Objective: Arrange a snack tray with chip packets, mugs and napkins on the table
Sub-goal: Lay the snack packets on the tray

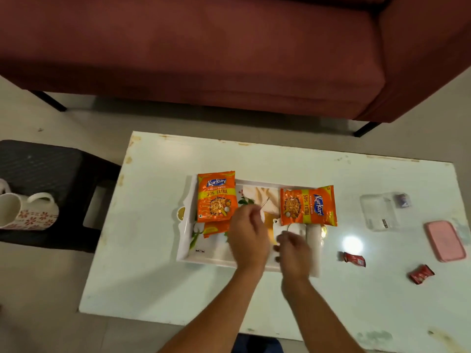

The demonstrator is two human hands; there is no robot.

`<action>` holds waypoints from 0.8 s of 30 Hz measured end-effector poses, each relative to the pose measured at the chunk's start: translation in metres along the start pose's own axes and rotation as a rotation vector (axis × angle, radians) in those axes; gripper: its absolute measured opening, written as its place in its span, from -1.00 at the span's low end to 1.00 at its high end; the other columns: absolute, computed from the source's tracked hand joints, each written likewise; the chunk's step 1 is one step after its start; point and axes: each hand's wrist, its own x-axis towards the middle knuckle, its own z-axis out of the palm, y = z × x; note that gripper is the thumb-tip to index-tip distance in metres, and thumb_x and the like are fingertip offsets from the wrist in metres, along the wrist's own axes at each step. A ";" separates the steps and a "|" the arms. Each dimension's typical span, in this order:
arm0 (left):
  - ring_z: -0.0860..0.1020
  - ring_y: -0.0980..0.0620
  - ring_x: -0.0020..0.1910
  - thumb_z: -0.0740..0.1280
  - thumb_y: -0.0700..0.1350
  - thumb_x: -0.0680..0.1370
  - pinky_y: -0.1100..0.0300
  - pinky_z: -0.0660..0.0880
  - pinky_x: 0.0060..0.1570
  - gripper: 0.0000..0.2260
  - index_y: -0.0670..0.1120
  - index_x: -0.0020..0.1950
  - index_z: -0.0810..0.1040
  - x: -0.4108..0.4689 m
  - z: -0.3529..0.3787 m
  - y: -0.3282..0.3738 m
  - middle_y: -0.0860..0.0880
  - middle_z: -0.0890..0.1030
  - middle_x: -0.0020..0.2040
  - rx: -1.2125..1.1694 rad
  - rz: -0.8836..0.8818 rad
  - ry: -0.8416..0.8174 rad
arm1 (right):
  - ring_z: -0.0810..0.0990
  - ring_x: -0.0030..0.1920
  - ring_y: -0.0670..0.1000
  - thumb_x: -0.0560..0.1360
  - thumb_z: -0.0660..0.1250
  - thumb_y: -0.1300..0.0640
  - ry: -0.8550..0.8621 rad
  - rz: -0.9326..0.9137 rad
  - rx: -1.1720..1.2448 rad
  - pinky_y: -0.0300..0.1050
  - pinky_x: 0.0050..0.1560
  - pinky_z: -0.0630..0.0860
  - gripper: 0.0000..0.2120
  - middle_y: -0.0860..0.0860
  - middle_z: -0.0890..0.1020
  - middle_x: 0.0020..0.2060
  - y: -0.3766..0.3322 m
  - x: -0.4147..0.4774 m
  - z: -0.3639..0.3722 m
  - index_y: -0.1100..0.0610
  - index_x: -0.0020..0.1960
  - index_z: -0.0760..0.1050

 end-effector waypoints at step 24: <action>0.50 0.18 0.15 0.18 -0.04 0.68 0.28 0.44 0.06 -0.72 0.08 0.38 0.50 -0.046 -0.006 -0.039 0.18 0.47 0.17 -0.067 -0.218 -0.278 | 0.71 -0.04 -0.02 0.54 0.41 0.05 -0.297 -0.074 -0.346 -0.20 -0.32 0.63 -0.76 -0.09 0.69 0.02 0.001 -0.002 -0.075 -0.09 0.19 0.50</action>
